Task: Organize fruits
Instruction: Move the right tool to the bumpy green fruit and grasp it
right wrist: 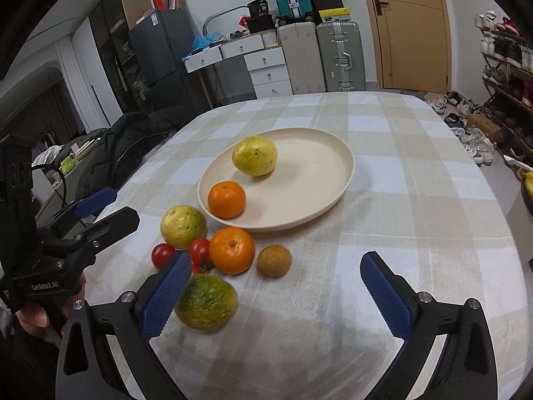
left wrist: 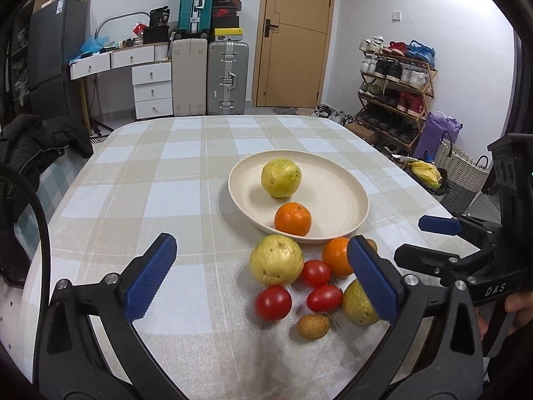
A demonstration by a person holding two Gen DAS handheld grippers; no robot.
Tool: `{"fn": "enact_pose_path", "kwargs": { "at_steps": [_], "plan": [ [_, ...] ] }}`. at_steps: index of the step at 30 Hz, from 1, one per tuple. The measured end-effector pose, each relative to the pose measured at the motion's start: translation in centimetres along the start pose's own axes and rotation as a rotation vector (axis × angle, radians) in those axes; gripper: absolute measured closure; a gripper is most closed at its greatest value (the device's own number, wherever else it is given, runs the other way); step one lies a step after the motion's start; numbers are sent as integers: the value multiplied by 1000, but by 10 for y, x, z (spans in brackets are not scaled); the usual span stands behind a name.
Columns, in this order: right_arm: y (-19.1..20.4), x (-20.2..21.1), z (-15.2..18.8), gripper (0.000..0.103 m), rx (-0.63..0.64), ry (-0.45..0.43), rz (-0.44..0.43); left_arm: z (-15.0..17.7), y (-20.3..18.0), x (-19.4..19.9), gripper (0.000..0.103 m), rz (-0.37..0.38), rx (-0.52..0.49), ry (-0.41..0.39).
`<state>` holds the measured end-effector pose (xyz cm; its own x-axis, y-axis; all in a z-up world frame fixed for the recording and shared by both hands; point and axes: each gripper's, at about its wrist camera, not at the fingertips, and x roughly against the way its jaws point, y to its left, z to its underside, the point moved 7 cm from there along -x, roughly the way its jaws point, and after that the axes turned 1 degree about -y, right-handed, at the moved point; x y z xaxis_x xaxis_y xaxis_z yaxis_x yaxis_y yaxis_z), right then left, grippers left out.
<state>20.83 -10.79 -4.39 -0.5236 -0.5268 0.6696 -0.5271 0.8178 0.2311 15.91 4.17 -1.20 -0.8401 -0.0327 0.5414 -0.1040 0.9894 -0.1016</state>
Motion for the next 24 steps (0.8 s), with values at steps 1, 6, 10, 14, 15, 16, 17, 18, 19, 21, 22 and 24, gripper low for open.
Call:
{"fn": "enact_pose_path", "kwargs": {
  "at_steps": [1,6,10,14,15,16,17,18,19,21,22,24],
  "plan": [
    [1,0,0,0,1,2,-2,2,0,1,1,4,-1,2],
    [4,-1,6,0,6,29,-17,15,-2,1,1,1,-23,28],
    [8,-5,11,0,25,50,-32,19,1,-5,1,1,-11,49],
    [14,-10,16,0,25,66,-52,20,7,-13,1,-4,-5,74],
    [15,-12,17,0,29,73,-55,21,9,-15,1,-6,0,80],
    [16,-14,19,0,33,84,-53,22,10,-16,1,-7,8,86],
    [17,-16,20,0,37,92,-53,22,12,-19,1,-3,18,93],
    [18,-17,22,0,42,99,-54,23,12,-20,1,5,24,100],
    [20,-19,23,0,48,105,-56,25,11,-22,1,13,30,110],
    [22,-21,25,0,53,113,-62,26,10,-25,1,19,29,122],
    [23,-21,27,0,52,117,-69,27,9,-26,1,20,22,122],
    [24,-23,28,0,56,127,-75,28,5,-27,1,17,0,120]
  ]
}}
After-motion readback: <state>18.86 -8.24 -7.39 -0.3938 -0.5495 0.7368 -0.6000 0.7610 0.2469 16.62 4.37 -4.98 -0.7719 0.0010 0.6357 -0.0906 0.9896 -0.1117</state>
